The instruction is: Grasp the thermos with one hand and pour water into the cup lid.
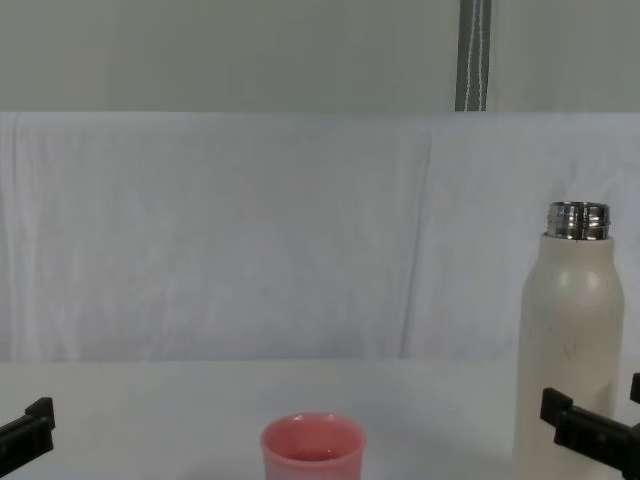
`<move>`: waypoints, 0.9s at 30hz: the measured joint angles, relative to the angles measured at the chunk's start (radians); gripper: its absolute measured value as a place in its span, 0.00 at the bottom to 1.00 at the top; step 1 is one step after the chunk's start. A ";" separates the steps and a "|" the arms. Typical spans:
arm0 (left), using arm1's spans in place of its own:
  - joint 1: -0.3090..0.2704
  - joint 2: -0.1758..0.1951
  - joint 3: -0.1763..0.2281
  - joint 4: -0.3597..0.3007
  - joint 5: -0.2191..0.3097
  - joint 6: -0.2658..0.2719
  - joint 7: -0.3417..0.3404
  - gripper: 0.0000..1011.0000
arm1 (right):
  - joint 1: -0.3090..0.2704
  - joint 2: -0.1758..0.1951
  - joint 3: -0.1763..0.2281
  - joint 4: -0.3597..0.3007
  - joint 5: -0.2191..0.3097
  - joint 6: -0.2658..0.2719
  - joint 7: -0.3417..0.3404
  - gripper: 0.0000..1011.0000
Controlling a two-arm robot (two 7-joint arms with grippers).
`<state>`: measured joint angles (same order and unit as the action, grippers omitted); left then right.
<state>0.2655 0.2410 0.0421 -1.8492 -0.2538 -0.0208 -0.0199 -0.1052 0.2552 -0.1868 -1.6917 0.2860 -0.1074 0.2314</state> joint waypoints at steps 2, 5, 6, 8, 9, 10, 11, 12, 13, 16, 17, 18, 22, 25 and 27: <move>0.000 0.000 0.000 0.000 0.000 0.000 0.000 0.99 | -0.004 -0.006 -0.003 0.000 -0.008 -0.003 -0.002 0.99; 0.000 0.000 0.000 0.000 0.000 0.000 0.000 0.99 | -0.008 -0.014 -0.009 -0.001 -0.019 -0.004 -0.005 0.99; 0.000 0.000 0.000 0.000 0.000 0.000 0.000 0.99 | -0.008 -0.016 -0.011 -0.002 -0.023 -0.004 -0.006 0.99; 0.000 0.000 0.000 0.000 0.000 0.000 0.000 0.99 | -0.010 -0.021 -0.015 -0.006 -0.033 -0.004 -0.009 0.99; 0.000 0.000 0.000 0.000 0.000 0.000 0.000 0.99 | -0.011 -0.023 -0.016 -0.008 -0.036 -0.004 -0.011 0.99; 0.000 0.000 0.000 0.000 0.000 0.000 0.000 0.99 | -0.012 -0.025 -0.017 -0.009 -0.039 -0.004 -0.012 0.99; 0.000 0.000 0.000 0.000 0.000 0.000 0.000 0.99 | -0.013 -0.027 -0.019 -0.010 -0.043 -0.004 -0.014 0.99; 0.000 0.000 0.000 0.000 0.000 0.000 0.000 0.99 | -0.013 -0.027 -0.019 -0.010 -0.042 -0.004 -0.015 0.99; 0.000 0.000 0.000 0.000 0.000 0.000 0.000 0.99 | -0.013 -0.027 -0.018 -0.010 -0.042 -0.004 -0.015 0.99; 0.000 0.000 0.000 0.000 0.000 0.000 0.000 0.99 | -0.012 -0.026 -0.018 -0.010 -0.041 -0.004 -0.014 0.99; 0.000 0.000 0.000 0.000 0.000 0.000 0.000 0.99 | -0.012 -0.026 -0.018 -0.010 -0.040 -0.004 -0.015 0.99; 0.000 0.000 0.000 0.000 0.000 0.000 0.000 0.99 | -0.012 -0.025 -0.018 -0.010 -0.040 -0.004 -0.015 0.99; 0.000 0.000 0.000 0.000 0.000 0.000 0.000 0.99 | -0.011 -0.024 -0.017 -0.009 -0.038 -0.004 -0.014 0.99; 0.000 0.000 0.000 0.000 0.000 0.000 0.000 0.99 | -0.011 -0.024 -0.017 -0.009 -0.037 -0.003 -0.014 0.99; 0.000 0.000 0.000 0.000 0.000 0.000 0.000 0.99 | -0.011 -0.023 -0.017 -0.008 -0.036 -0.003 -0.014 0.99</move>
<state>0.2655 0.2410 0.0421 -1.8492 -0.2538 -0.0208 -0.0199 -0.1162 0.2317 -0.2034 -1.6999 0.2497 -0.1106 0.2178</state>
